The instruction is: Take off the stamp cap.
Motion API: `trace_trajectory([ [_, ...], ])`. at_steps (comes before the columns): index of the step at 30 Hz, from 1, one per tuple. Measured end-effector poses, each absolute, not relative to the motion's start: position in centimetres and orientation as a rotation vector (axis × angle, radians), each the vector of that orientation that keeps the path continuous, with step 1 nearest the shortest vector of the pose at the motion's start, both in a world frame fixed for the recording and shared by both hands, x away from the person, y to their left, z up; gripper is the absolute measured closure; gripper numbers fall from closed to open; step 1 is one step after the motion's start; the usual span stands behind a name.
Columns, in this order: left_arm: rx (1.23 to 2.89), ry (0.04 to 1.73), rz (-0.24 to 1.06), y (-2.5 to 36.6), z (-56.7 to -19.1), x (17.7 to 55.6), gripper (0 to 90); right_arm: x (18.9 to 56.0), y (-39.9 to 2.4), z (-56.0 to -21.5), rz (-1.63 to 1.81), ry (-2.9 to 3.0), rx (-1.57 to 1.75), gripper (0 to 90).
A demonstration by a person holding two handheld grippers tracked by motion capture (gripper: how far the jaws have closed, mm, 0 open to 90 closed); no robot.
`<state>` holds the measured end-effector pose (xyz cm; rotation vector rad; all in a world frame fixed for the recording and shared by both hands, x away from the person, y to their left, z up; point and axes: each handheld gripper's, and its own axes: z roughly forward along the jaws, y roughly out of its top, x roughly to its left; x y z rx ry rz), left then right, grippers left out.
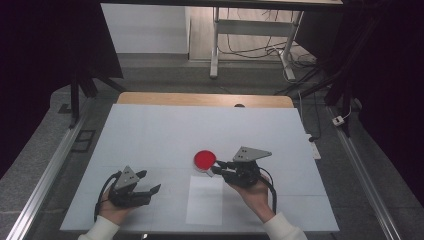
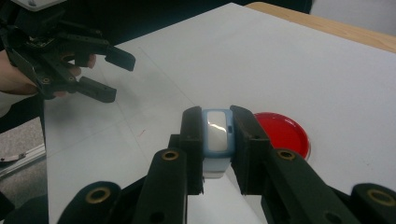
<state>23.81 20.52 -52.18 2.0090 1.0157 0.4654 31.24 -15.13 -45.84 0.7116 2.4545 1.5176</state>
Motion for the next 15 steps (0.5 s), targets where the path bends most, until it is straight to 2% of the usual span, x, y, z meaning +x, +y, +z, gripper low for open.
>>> trace_trajectory([
  [15, 2.0, 0.988, 0.485, 19.4, -51.6, 24.0, 27.3, 31.2, -15.2, -45.8, 1.524, 2.435, 0.722, 75.4],
])
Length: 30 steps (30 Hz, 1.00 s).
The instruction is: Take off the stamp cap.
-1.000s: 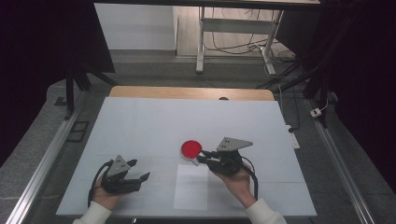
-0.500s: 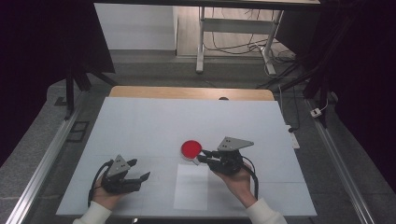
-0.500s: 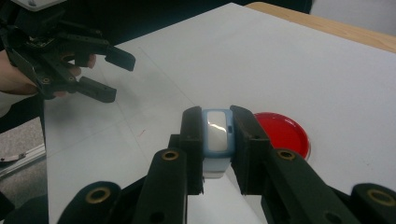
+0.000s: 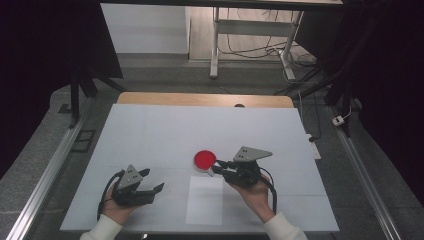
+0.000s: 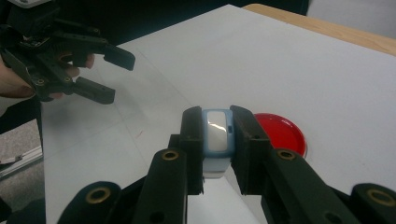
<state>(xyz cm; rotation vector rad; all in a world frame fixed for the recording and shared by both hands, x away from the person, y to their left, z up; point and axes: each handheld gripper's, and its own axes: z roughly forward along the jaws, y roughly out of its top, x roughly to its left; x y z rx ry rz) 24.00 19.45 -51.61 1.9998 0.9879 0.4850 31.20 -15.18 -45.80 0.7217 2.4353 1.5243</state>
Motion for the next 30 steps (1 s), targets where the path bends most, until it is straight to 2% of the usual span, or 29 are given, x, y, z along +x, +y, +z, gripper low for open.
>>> trace_trajectory([
  [30, 2.008, 0.915, 0.485, 16.3, -50.2, 25.2, 27.5, 31.2, -15.3, -45.7, 1.545, 2.406, 0.734, 75.4],
])
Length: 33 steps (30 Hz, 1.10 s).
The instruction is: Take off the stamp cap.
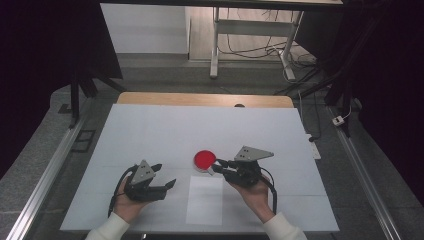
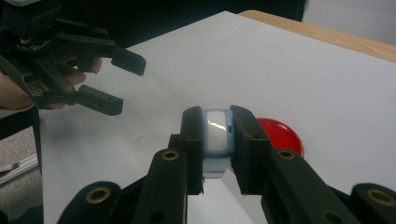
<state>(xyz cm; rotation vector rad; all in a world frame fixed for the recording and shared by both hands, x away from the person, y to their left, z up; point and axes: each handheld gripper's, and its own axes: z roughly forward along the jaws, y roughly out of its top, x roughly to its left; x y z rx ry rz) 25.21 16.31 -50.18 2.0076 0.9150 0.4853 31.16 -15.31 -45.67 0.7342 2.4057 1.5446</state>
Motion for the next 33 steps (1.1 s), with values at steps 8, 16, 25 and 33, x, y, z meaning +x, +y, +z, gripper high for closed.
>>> trace_trajectory([
  [8, 2.012, 0.899, 0.485, 15.6, -49.9, 25.4, 27.5, 31.2, -15.4, -45.6, 1.546, 2.398, 0.738, 75.4],
  [16, 2.022, 0.871, 0.483, 14.2, -49.7, 25.7, 27.5, 31.2, -15.4, -45.6, 1.547, 2.398, 0.739, 75.4],
  [25, 2.039, 0.834, 0.48, 12.5, -49.5, 26.2, 27.5, 31.2, -15.4, -45.8, 1.544, 2.4, 0.74, 75.4],
  [33, 2.063, 0.796, 0.476, 10.9, -49.3, 26.4, 27.6, 31.2, -15.4, -45.7, 1.544, 2.396, 0.743, 75.4],
])
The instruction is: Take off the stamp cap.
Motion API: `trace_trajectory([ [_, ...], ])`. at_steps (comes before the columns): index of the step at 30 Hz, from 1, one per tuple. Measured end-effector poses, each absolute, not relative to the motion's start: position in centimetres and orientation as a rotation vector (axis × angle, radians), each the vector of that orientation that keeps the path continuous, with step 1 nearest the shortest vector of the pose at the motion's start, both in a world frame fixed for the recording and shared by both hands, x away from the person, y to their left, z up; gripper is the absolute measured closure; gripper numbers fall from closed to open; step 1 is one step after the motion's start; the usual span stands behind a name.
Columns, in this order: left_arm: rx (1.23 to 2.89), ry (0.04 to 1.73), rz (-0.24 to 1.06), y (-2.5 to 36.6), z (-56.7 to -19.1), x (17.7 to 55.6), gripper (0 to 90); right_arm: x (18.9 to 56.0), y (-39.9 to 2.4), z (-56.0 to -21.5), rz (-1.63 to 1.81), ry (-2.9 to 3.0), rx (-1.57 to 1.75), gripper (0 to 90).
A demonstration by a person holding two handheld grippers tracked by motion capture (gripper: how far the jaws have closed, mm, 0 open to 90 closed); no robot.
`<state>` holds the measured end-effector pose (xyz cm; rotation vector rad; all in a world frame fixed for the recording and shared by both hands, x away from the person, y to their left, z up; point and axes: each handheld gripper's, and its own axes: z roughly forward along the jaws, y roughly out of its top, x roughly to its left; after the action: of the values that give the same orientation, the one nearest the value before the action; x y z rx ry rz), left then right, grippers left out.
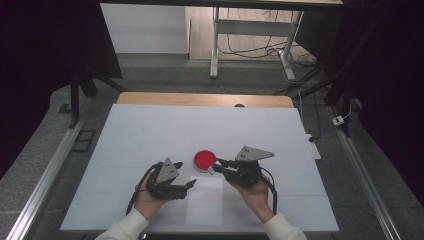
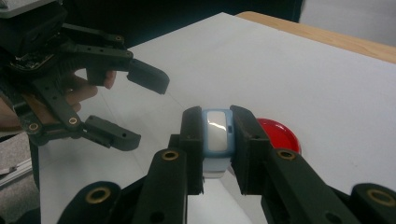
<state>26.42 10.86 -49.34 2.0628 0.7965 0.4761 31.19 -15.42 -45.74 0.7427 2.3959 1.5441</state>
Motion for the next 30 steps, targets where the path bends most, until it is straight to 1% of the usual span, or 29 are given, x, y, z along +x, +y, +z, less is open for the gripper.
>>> trace_trajectory([
  [30, 2.11, 0.735, 0.5, 6.2, -49.6, 27.8, 28.4, 31.0, -15.1, -45.9, 1.566, 2.384, 0.767, 75.5],
])
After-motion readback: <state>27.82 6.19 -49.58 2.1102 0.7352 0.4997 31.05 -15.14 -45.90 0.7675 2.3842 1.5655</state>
